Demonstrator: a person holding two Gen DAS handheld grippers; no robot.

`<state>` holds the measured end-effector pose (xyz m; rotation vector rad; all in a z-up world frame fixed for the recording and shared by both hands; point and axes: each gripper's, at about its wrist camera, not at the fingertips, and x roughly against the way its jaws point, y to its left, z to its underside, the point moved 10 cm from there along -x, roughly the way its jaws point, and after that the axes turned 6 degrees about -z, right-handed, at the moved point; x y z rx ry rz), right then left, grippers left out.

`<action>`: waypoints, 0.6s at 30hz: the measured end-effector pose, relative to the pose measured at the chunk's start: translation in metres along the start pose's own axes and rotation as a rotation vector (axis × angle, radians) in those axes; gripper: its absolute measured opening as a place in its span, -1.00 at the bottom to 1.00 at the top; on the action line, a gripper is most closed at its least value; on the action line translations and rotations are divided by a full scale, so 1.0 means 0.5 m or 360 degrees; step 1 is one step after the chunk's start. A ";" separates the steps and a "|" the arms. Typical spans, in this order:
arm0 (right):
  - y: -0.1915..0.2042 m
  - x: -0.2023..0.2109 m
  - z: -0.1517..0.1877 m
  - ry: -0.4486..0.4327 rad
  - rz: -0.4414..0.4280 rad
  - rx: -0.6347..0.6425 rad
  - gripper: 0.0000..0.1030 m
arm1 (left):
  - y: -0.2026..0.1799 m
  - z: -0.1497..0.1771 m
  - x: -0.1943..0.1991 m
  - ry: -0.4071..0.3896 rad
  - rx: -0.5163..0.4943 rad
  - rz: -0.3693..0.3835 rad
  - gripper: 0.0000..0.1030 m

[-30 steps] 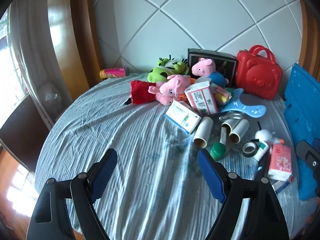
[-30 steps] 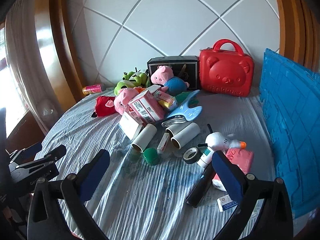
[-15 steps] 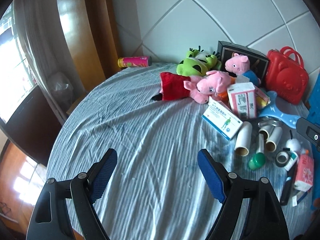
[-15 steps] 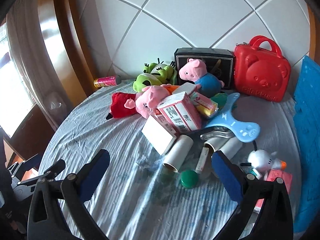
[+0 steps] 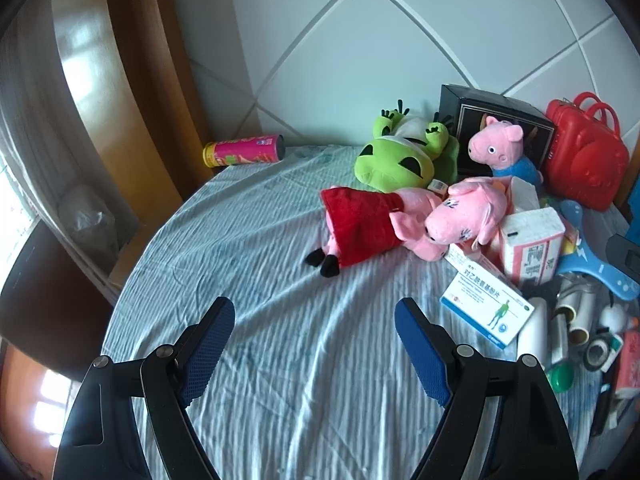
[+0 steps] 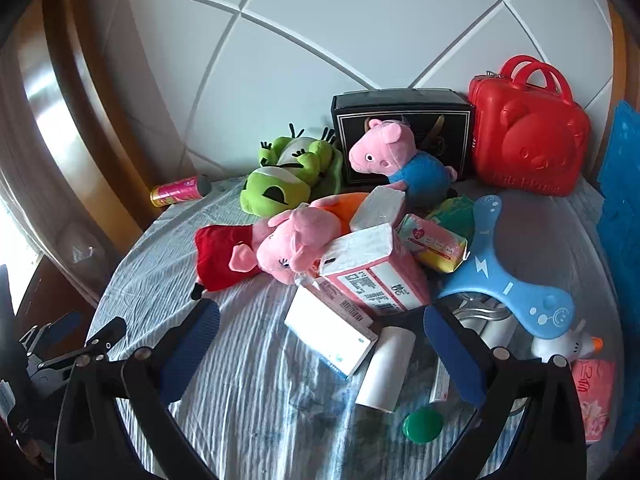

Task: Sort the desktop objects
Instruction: 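Move the left tool to the blue-white paracetamol box while the right tool reaches a white lint roller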

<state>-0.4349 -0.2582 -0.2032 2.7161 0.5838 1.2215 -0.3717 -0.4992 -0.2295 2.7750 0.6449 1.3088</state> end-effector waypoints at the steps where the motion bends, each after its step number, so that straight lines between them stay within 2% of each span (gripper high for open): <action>1: -0.013 -0.012 -0.008 0.0009 0.0019 -0.0011 1.00 | -0.011 -0.006 -0.012 0.0014 -0.0009 0.0015 0.61; 7: -0.093 -0.077 -0.010 0.0097 0.0097 -0.0049 1.00 | -0.116 -0.026 -0.075 0.0075 -0.0066 0.0134 0.61; 14: -0.158 -0.146 0.028 0.0201 0.0104 -0.0115 1.00 | -0.285 0.019 -0.138 0.0202 -0.0242 0.0260 0.61; 18: -0.185 -0.163 0.065 0.0267 0.0131 -0.0110 1.00 | -0.357 0.032 -0.160 0.0232 -0.0264 0.0291 0.61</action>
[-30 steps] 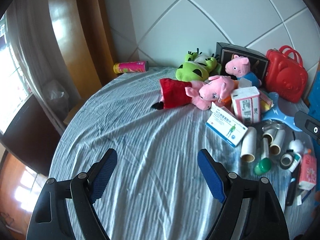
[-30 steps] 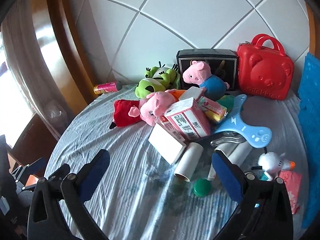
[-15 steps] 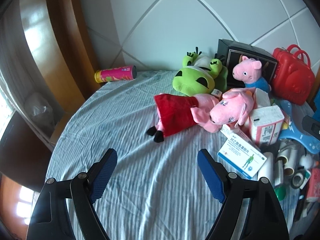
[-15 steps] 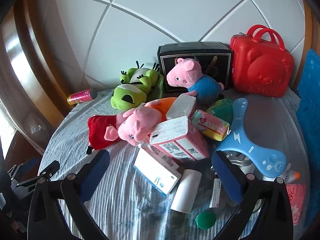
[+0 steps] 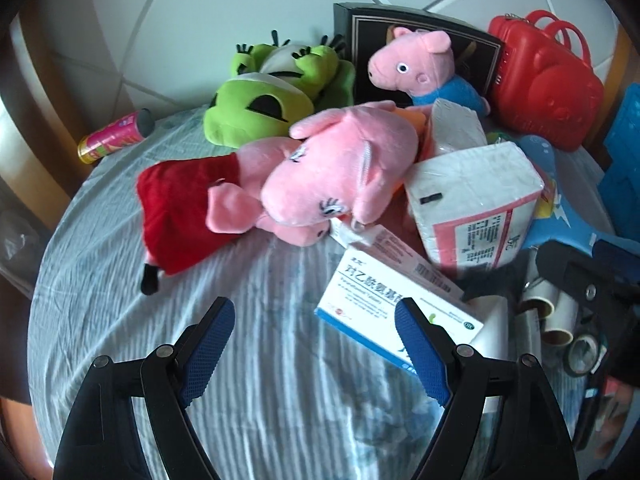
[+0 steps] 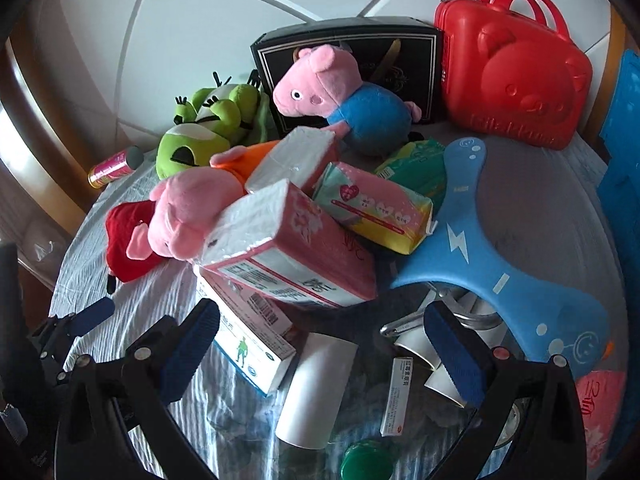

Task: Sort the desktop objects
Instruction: 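Move the left tool to the blue-white paracetamol box while the right tool reaches a white lint roller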

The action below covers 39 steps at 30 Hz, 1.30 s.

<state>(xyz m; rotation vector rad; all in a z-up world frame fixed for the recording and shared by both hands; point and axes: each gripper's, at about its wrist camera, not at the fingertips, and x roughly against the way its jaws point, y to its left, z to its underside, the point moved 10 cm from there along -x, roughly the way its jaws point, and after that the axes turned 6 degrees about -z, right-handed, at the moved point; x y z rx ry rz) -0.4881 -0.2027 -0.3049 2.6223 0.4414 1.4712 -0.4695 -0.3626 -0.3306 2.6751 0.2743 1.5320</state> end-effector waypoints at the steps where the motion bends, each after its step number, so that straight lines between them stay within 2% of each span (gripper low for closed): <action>1: -0.009 -0.001 0.006 0.0004 0.0010 -0.0005 1.00 | -0.016 -0.002 -0.008 0.0004 -0.0001 0.0006 0.61; 5: -0.049 0.010 0.005 -0.0030 0.0037 -0.0038 1.00 | -0.074 -0.017 -0.038 -0.0001 -0.0011 0.0015 0.61; 9: -0.067 0.011 -0.016 -0.0052 0.0032 -0.0041 1.00 | -0.096 -0.001 -0.088 0.0080 -0.0074 -0.0054 0.65; 12: -0.053 -0.014 -0.021 -0.0020 0.0011 0.0009 1.00 | -0.050 0.013 -0.087 0.0073 -0.0102 -0.0181 0.64; 15: -0.013 -0.057 -0.007 0.0043 -0.0073 0.0050 1.00 | 0.028 0.064 -0.110 0.0191 -0.0088 -0.0295 0.59; 16: 0.000 -0.072 0.002 0.0070 -0.0096 0.0060 1.00 | 0.050 0.076 -0.111 0.0189 -0.0045 -0.0253 0.59; 18: 0.020 -0.106 0.035 0.0157 -0.0104 0.0061 1.00 | 0.092 0.088 -0.103 0.0198 -0.0001 -0.0299 0.58; 21: 0.023 -0.147 0.098 0.0293 -0.0067 -0.0008 1.00 | 0.108 0.089 -0.086 0.0193 0.0050 -0.0266 0.55; 24: -0.002 -0.160 0.157 0.0360 -0.0040 -0.0154 1.00 | 0.088 0.081 -0.063 0.0171 0.0128 -0.0143 0.55; 26: -0.021 -0.147 0.168 0.0335 0.0011 -0.0190 1.00 | 0.059 0.079 -0.059 0.0165 0.0111 -0.0111 0.55; 29: -0.045 -0.140 0.173 0.0343 0.0056 -0.0212 1.00 | -0.002 0.092 -0.078 0.0232 0.0075 -0.0049 0.54; 30: -0.050 -0.139 0.173 0.0346 0.0076 -0.0203 1.00 | -0.011 0.094 -0.086 0.0248 0.0080 -0.0059 0.46; 32: -0.058 -0.136 0.175 0.0342 0.0106 -0.0183 1.00 | -0.025 0.094 -0.101 0.0273 0.0103 -0.0074 0.46; 34: -0.055 -0.137 0.180 0.0358 0.0131 -0.0118 1.00 | -0.044 0.082 -0.109 0.0277 0.0126 -0.0038 0.47; 36: -0.048 -0.141 0.186 0.0381 0.0184 -0.0028 1.00 | -0.063 0.073 -0.115 0.0273 0.0123 -0.0027 0.60; 39: -0.040 -0.145 0.188 0.0388 0.0223 0.0033 1.00 | -0.086 0.072 -0.125 0.0239 0.0030 -0.0094 0.74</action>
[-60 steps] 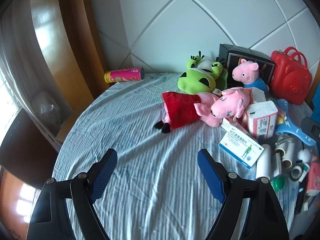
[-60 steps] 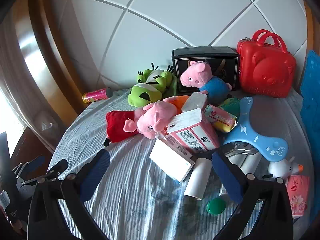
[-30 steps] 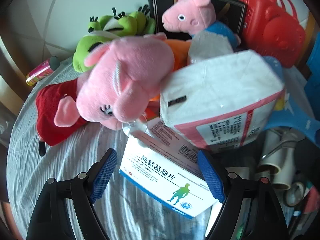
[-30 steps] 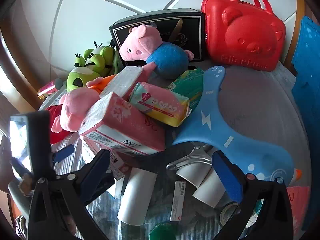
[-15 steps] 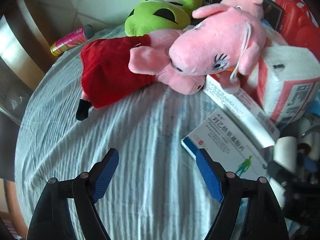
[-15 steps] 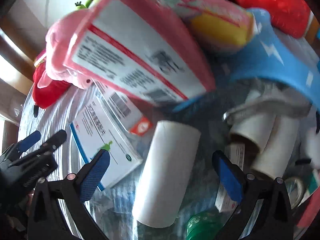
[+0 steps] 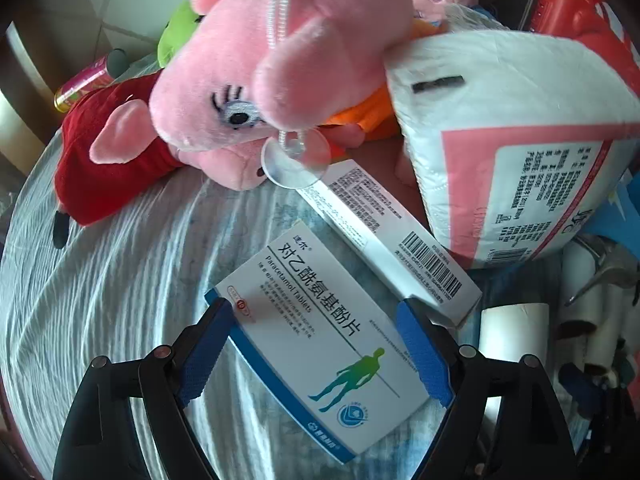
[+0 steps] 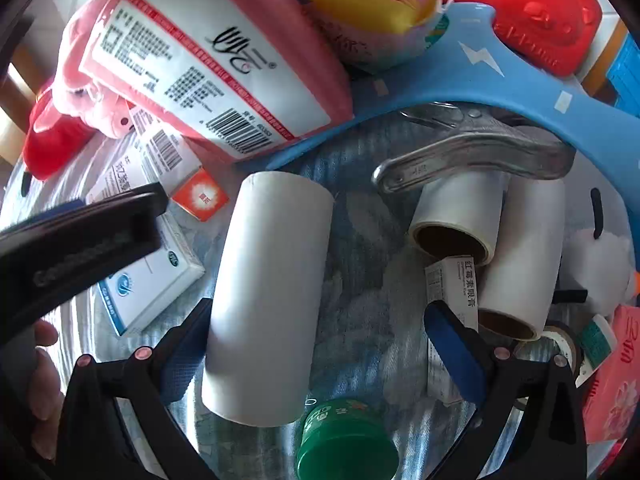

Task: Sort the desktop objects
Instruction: 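Move the left tool to the blue-white paracetamol box while the right tool reaches a white lint roller, then close the left tool on the paracetamol box while the right tool grips the lint roller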

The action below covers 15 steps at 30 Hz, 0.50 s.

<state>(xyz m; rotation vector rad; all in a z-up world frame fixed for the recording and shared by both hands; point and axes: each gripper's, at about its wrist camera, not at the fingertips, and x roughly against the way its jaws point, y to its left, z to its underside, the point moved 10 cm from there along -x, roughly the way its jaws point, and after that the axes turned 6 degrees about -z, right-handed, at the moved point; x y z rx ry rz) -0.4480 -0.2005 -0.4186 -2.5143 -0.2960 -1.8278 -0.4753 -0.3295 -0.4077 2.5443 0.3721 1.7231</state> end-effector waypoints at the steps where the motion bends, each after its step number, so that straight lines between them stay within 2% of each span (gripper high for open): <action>1: 0.003 -0.001 0.000 0.0001 0.0004 0.0009 1.00 | -0.003 0.002 -0.001 -0.0025 -0.0034 -0.0023 0.77; 5: 0.013 -0.013 0.004 0.0034 -0.0005 0.0027 1.00 | 0.019 0.022 -0.001 -0.0071 -0.0106 -0.0081 0.80; 10: 0.024 -0.005 0.015 0.0016 -0.0054 0.0014 1.00 | 0.104 0.072 0.004 -0.0038 -0.0099 -0.0129 0.72; 15: 0.049 0.011 0.020 -0.0033 -0.0216 -0.0093 1.00 | 0.159 0.122 0.003 0.0041 -0.0013 -0.0025 0.71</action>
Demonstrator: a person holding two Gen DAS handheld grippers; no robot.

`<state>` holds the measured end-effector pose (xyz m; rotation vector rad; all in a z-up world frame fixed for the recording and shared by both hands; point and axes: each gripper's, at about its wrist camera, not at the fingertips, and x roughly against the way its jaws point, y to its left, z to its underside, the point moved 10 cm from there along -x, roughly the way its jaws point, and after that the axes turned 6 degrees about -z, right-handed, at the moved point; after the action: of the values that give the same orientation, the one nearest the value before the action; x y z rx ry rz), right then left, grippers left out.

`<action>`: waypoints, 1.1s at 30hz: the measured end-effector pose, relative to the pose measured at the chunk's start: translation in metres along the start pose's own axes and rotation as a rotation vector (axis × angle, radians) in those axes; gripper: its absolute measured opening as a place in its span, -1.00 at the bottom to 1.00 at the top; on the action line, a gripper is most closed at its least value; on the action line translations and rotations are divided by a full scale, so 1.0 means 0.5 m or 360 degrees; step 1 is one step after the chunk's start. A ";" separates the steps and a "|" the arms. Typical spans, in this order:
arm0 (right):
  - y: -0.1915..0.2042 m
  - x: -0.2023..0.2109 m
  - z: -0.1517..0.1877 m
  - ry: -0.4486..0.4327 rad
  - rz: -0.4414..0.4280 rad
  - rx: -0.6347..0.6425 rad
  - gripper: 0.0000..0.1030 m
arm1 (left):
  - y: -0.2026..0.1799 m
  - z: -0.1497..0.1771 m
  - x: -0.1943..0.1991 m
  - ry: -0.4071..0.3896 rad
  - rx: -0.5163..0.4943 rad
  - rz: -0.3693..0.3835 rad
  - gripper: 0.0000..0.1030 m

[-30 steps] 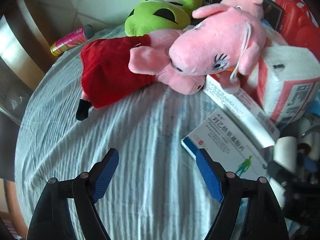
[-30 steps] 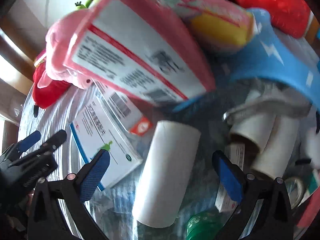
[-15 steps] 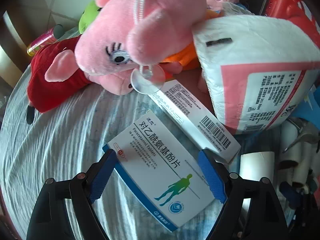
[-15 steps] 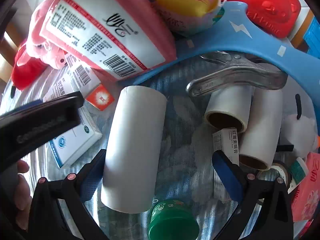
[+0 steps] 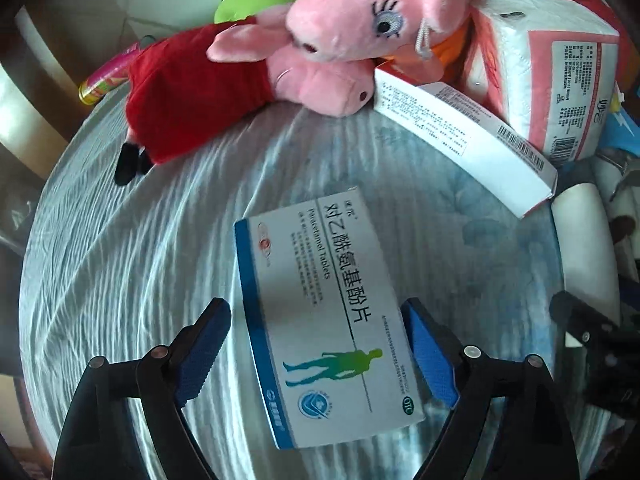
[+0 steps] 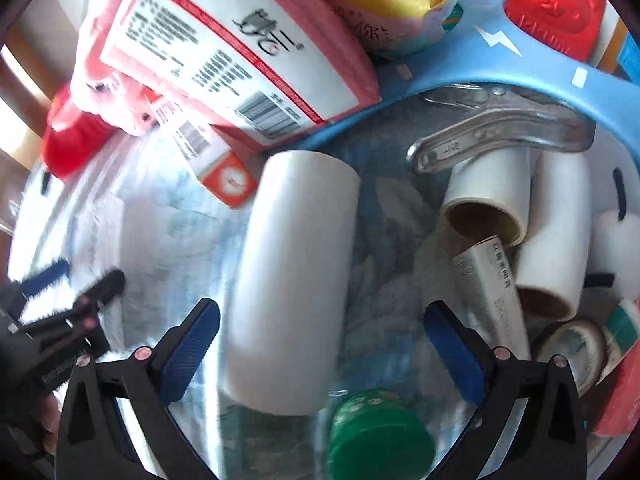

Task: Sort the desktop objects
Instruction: 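Close the left tool on the paracetamol box while the right tool grips the lint roller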

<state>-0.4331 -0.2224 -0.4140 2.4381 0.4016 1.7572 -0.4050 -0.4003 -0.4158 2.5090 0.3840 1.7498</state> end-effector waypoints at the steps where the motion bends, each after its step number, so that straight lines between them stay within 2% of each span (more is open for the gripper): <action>1: 0.004 -0.001 0.000 -0.0010 -0.0001 -0.0012 1.00 | 0.005 0.002 -0.002 0.0018 0.0029 0.0014 0.72; 4: 0.013 -0.005 -0.002 -0.0015 0.0032 -0.0018 1.00 | 0.010 0.003 -0.014 0.0065 0.0101 0.0035 0.73; 14: 0.033 -0.015 -0.003 -0.0084 0.0127 -0.0013 1.00 | 0.002 -0.017 -0.017 0.0000 0.0105 -0.0046 0.73; 19: 0.044 -0.020 0.003 -0.0039 0.0211 0.0005 1.00 | 0.004 -0.013 -0.020 0.0031 0.0124 0.0010 0.75; 20: 0.045 -0.020 0.004 -0.0026 0.0220 0.0001 1.00 | 0.002 -0.014 -0.020 0.0046 0.0125 0.0032 0.67; 21: 0.044 -0.018 0.007 -0.0004 0.0206 -0.0030 1.00 | -0.004 -0.012 -0.016 0.0056 0.0120 0.0067 0.41; 23: 0.045 -0.011 0.015 0.0024 0.0126 -0.0100 0.98 | -0.013 -0.006 -0.008 0.0051 0.0083 0.0057 0.42; 25: 0.052 -0.008 0.021 0.0020 0.0102 -0.0096 1.00 | -0.017 -0.005 -0.003 0.0005 0.0061 0.0023 0.42; 33: 0.059 -0.033 0.034 0.0021 0.0215 0.0000 1.00 | -0.012 -0.006 -0.009 0.0021 0.0098 0.0065 0.49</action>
<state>-0.4175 -0.2543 -0.4278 2.5089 0.2431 1.8250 -0.4105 -0.3961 -0.4201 2.5659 0.3963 1.7971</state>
